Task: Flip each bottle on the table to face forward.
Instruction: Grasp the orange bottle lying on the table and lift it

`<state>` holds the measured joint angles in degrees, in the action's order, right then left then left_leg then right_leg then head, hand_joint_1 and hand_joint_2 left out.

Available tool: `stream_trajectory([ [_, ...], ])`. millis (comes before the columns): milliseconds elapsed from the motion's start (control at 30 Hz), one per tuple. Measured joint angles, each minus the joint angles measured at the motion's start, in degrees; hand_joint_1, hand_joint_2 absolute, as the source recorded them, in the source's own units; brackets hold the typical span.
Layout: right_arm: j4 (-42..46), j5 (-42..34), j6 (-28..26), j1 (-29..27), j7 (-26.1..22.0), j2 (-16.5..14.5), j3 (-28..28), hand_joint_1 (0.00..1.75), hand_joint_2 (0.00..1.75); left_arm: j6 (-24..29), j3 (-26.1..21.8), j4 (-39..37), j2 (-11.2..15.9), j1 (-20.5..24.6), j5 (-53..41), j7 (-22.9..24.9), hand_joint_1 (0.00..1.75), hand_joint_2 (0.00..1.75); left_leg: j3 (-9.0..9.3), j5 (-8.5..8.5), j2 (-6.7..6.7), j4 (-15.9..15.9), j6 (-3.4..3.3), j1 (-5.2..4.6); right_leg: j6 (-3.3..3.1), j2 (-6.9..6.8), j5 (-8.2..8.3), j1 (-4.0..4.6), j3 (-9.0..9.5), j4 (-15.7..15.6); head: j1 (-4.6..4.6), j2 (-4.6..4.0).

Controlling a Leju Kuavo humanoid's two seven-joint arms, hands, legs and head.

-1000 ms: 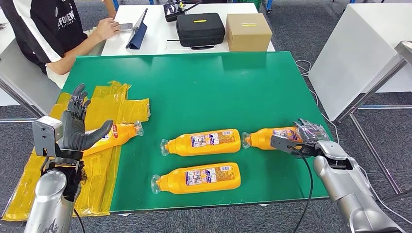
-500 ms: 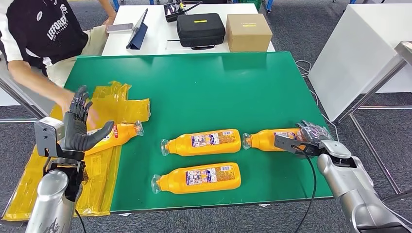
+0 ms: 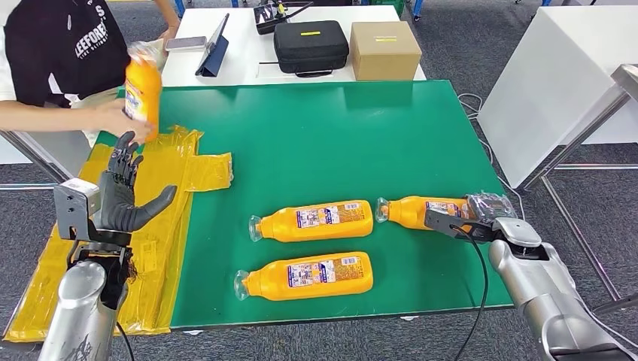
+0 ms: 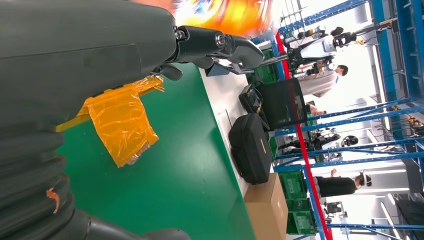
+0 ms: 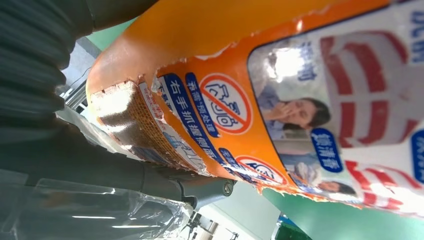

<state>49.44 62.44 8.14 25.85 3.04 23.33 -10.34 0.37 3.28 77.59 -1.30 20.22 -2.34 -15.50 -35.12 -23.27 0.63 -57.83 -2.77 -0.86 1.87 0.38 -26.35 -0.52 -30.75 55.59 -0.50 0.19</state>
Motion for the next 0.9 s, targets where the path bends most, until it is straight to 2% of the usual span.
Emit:
stream_trajectory([
  [233,0.38,0.13,-3.15,-0.81,0.16,-0.59,0.45,1.75,1.75,0.00,0.00,0.00,-0.05,-0.03,0.00,-0.02,0.00,1.75,0.01,0.00,-0.06,0.00,0.00,0.00,0.00,0.01,0.00,0.01,0.00,0.00,-0.01,-0.01],
  [400,5.30,-1.37,-6.41,-4.50,1.55,-1.97,2.84,1.75,1.75,0.15,0.00,0.44,-0.05,-0.92,-0.22,0.07,0.00,1.75,-0.04,0.00,-0.02,0.00,0.00,0.00,0.00,0.00,0.00,0.01,-0.01,0.02,0.00,0.00],
  [633,13.71,-2.86,-11.11,-8.23,2.41,-5.57,7.22,1.75,1.75,0.50,0.00,2.55,-0.16,-2.92,-1.23,0.69,0.00,1.75,-0.12,-0.01,0.00,0.01,0.02,0.02,0.00,0.00,-0.03,0.02,-0.11,0.02,0.00,0.00],
  [900,21.57,-5.14,-15.94,-10.74,2.52,-10.94,10.98,1.75,1.75,0.74,0.02,3.78,-0.84,-2.82,-3.28,2.99,0.00,1.75,-0.13,-0.01,0.01,0.01,0.02,0.03,0.00,0.00,-0.04,0.01,-0.13,0.02,0.00,-0.01],
])
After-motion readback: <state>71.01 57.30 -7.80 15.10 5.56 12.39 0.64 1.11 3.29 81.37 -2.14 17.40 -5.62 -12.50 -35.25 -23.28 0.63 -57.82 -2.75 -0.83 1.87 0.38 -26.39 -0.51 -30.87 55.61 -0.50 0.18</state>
